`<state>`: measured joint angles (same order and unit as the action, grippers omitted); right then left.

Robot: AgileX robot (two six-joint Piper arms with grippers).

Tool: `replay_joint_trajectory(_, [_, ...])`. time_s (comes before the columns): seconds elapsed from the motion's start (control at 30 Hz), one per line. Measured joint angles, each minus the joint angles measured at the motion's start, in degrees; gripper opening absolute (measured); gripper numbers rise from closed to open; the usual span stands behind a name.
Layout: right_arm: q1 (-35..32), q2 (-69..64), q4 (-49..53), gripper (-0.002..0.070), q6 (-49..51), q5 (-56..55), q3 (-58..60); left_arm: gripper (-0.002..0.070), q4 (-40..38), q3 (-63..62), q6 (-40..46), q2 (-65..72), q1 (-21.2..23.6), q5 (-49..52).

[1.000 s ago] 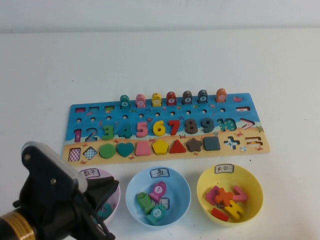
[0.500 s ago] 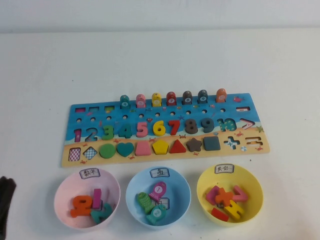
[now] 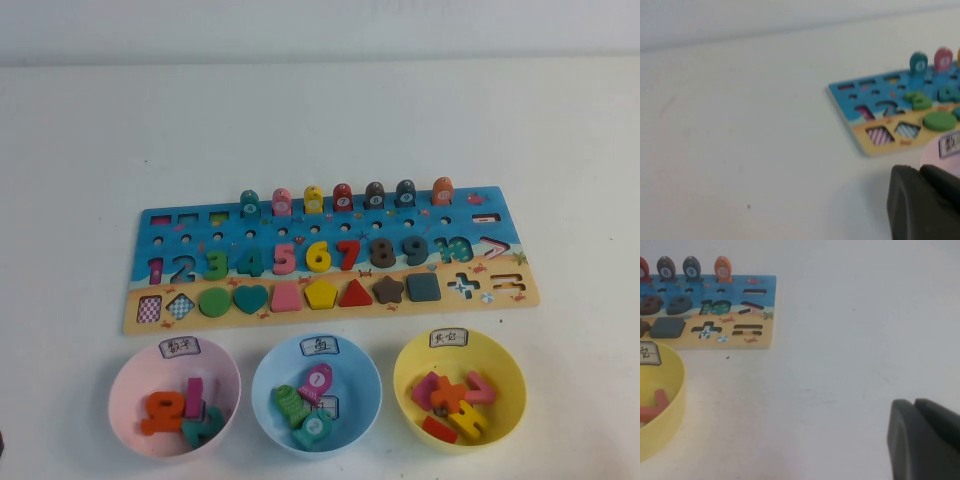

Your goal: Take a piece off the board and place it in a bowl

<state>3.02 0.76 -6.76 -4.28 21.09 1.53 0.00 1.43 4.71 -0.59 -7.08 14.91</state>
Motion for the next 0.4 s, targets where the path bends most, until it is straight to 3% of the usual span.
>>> replay_joint_trajectory(0.13, [0.0, 0.0, 0.0, -0.0018, 0.0, 0.0, 0.0, -0.0002, 0.6, 0.0, 0.0, 0.0, 0.0, 5.8])
replay_joint_trajectory(0.4, [0.0, 0.0, 0.0, -0.0018, 0.0, 0.0, 0.0, -0.0002, 1.0, 0.0, 0.0, 0.0, 0.0, 6.3])
